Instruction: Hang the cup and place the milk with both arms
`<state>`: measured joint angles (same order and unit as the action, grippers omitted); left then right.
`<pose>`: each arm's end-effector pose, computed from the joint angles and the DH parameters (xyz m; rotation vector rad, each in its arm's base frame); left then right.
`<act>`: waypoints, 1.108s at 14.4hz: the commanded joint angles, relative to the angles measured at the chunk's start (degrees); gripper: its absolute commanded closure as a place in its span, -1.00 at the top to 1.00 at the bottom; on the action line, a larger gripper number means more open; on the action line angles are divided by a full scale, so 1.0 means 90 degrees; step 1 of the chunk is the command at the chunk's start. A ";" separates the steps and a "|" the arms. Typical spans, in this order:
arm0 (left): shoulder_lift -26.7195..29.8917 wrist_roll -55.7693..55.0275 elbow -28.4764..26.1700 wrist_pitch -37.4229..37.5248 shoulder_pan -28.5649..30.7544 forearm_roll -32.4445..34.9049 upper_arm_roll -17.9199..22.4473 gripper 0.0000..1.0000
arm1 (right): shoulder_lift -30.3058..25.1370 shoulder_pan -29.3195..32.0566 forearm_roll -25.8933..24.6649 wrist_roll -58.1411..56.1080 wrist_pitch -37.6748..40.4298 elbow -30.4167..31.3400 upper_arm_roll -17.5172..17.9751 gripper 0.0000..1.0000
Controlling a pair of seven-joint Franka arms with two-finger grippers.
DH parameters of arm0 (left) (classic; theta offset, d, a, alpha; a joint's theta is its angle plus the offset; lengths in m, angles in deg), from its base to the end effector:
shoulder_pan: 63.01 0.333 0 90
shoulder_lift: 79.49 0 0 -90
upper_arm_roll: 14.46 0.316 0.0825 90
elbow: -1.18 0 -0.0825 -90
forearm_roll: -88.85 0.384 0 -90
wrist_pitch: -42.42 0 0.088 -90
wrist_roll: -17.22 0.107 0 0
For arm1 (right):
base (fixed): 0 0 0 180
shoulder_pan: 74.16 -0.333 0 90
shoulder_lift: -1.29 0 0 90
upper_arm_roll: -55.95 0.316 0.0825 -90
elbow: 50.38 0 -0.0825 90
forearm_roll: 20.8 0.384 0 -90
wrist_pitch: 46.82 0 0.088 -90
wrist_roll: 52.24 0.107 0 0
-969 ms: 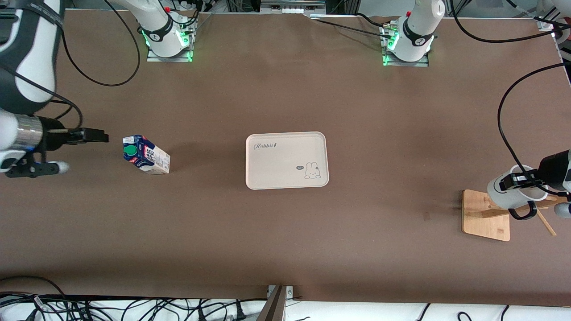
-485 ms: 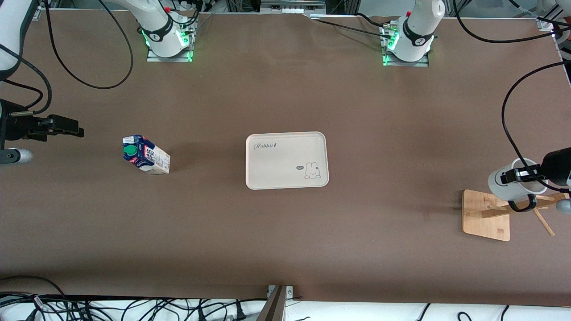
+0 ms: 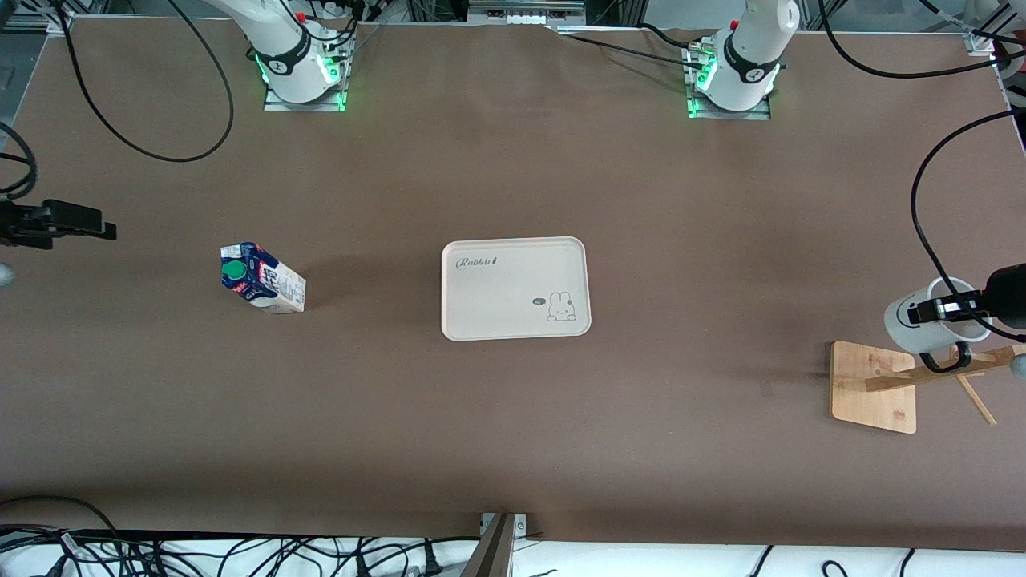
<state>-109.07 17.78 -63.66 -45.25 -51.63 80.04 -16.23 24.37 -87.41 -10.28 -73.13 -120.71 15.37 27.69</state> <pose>0.6841 0.1041 0.5048 2.9489 0.2422 -0.1509 0.6284 -0.0743 0.5768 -3.0572 -0.2265 0.3231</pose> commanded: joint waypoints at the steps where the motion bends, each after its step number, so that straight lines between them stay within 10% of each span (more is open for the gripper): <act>1: -0.0043 0.0172 0.0124 0.0132 0.0161 0.0012 -0.0038 -1.00 | -0.0405 0.1410 -0.1389 0.0027 0.0125 -0.0050 0.2264 1.00; 7: -0.0052 0.0172 -0.0032 0.0151 0.0337 0.0032 -0.0028 -1.00 | -0.0696 0.1443 -0.1853 0.0056 -0.0537 0.0620 0.2652 1.00; 8: -0.0043 0.0162 -0.0080 0.0151 0.0327 0.0109 -0.0028 -0.70 | -0.0959 0.1511 -0.1814 0.0056 -0.0917 0.0963 0.2671 1.00; 10: -0.0023 0.0104 -0.0120 0.0151 0.0298 0.0071 -0.0047 0.99 | -0.1235 0.1560 -0.1842 0.0046 -0.1271 0.1249 0.2691 1.00; 16: 0.0143 0.0094 -0.0091 0.0491 0.0065 0.0120 -0.0155 1.00 | -0.1382 0.1668 -0.1452 0.0085 -0.0794 0.1133 0.2672 1.00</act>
<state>-109.32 18.44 -64.42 -43.44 -49.61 80.08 -17.31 13.65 -73.33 -24.46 -72.85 -129.06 24.04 50.74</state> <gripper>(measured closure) 0.225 0.000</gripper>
